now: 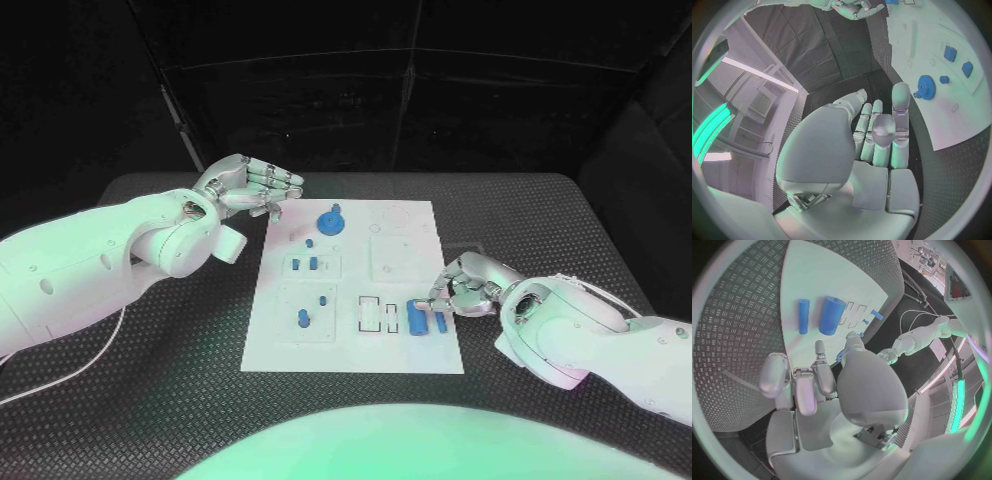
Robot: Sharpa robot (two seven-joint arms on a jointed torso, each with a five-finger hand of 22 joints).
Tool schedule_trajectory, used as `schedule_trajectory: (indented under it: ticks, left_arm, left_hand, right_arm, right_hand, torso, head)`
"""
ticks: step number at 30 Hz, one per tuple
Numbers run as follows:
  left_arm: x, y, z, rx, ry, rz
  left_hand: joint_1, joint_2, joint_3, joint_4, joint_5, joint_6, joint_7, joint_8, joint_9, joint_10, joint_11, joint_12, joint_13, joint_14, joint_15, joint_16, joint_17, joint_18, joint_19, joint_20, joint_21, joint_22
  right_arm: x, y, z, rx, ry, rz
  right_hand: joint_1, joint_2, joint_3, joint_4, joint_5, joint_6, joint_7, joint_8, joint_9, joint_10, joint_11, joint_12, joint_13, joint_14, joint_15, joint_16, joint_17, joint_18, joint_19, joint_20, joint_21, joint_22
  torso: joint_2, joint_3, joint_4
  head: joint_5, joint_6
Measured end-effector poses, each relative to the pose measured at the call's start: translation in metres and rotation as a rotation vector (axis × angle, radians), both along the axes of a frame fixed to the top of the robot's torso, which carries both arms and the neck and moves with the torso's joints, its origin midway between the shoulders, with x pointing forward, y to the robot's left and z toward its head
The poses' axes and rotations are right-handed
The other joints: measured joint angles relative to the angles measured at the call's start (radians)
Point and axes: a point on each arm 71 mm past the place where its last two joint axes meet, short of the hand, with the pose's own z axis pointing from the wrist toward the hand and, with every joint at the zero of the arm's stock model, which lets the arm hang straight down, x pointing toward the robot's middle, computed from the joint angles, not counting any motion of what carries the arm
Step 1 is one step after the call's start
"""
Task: Assemble the parts on the task board
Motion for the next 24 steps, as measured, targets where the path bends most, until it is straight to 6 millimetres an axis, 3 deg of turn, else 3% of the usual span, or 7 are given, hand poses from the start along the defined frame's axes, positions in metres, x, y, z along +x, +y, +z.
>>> schedule_trajectory:
  ticks: [5,7,24]
  left_arm:
    - [0.000,0.001,0.000,0.001,0.000,0.002]
    - [0.000,0.002,0.000,0.001,0.000,0.003]
    - [0.000,0.002,0.000,0.002,0.001,0.003]
  left_hand:
    - [0.000,0.000,0.000,0.000,0.000,0.000,0.000,0.000,0.000,0.000,0.000,0.000,0.000,0.000,0.000,0.000,0.000,0.000,0.000,0.000,0.000,0.000]
    - [0.000,0.000,0.000,0.000,0.000,0.000,0.000,0.000,0.000,0.000,0.000,0.000,0.000,0.000,0.000,0.000,0.000,0.000,0.000,0.000,0.000,0.000]
    - [0.000,0.000,0.000,0.000,0.000,0.000,0.000,0.000,0.000,0.000,0.000,0.000,0.000,0.000,0.000,0.000,0.000,0.000,0.000,0.000,0.000,0.000]
  right_arm:
    - [-0.001,0.005,-0.002,-0.018,0.004,0.010]
    - [-0.001,0.007,-0.003,-0.023,0.004,0.014]
    - [0.002,0.010,-0.012,-0.097,0.013,0.034]
  right_hand:
    - [0.000,0.000,0.000,0.000,0.007,0.000,0.000,0.026,0.012,0.004,-0.004,0.008,0.016,0.000,0.000,0.001,0.000,-0.001,0.004,-0.004,0.000,0.006]
    - [0.000,0.000,0.000,0.000,0.012,0.000,0.000,0.034,0.015,0.003,-0.004,0.012,0.020,0.000,0.000,0.004,0.000,-0.016,0.004,-0.004,0.004,0.007]
    - [0.000,0.000,0.000,0.000,0.016,0.000,-0.007,0.069,0.033,0.009,-0.009,0.017,0.031,0.000,-0.007,0.004,0.000,-0.016,0.007,-0.007,0.008,0.020]
  torso:
    - [0.000,-0.0006,0.0013]
    - [0.000,-0.0003,0.0012]
    - [0.001,-0.0006,-0.0004]
  head:
    - [0.001,0.000]
    - [0.004,0.000]
    - [0.007,0.000]
